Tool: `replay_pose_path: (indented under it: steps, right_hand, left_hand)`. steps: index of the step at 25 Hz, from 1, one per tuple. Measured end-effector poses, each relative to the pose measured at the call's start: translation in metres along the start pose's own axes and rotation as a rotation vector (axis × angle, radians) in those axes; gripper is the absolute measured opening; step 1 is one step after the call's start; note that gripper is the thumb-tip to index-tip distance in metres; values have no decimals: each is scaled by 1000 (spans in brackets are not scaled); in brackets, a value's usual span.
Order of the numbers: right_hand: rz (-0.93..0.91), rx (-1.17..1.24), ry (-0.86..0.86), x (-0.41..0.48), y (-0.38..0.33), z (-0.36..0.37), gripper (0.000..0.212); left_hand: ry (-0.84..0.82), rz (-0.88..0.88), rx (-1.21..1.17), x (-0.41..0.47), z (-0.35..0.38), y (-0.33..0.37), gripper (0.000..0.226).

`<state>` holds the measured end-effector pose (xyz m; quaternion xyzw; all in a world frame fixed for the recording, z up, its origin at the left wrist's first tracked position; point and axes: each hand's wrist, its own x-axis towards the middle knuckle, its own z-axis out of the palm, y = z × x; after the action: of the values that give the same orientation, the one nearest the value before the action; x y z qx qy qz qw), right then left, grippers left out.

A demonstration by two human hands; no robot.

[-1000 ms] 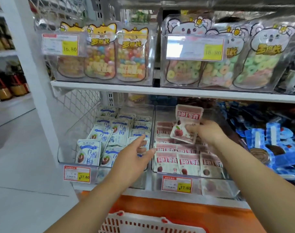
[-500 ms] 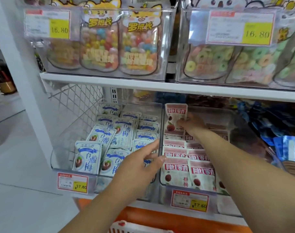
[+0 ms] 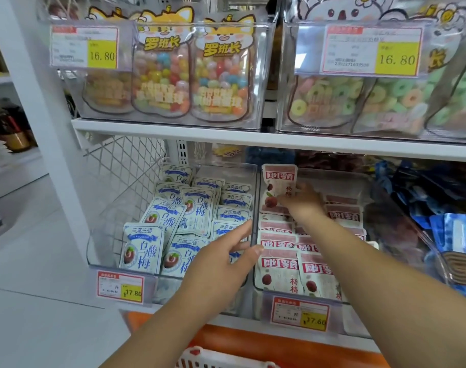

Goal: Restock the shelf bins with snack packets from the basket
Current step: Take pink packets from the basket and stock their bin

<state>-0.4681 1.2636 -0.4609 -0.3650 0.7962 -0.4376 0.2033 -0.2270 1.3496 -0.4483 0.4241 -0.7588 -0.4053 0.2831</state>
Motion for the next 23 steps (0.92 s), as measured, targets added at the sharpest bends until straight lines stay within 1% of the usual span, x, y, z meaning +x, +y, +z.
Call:
replay_pose_path:
  steps: [6, 9, 11, 14, 16, 18, 20, 21, 23]
  right_hand:
    - [12, 2, 11, -4, -1, -13, 70]
    - [4, -19, -9, -15, -3, -26, 72]
    - [-13, -18, -41, -27, -2, -38, 62]
    - [-40, 146, -74, -48, 3, -55, 31]
    - [-131, 178, 19, -78, 0, -58, 20]
    - [-299, 271, 165, -122, -5, -51, 19]
    - [-479, 381, 205, -174, -5, -39, 23]
    - [-555, 374, 193, -199, 2, -30, 24]
    - [-658, 266, 132, -240, 29, -8, 22]
  left_hand:
    - [-7, 13, -36, 1, -2, 1, 49]
    - [34, 27, -49, -2, -5, -2, 45]
    - [100, 44, -77, -9, -7, -4, 43]
    - [235, 95, -75, -31, -13, -5, 34]
    - [332, 179, 7, -51, -17, -8, 27]
    - [336, 206, 73, -71, -15, -21, 24]
    - [265, 136, 113, -90, -6, -50, 24]
    - [208, 78, 138, -100, 1, -69, 25]
    - [57, -75, 197, -122, 17, -110, 27]
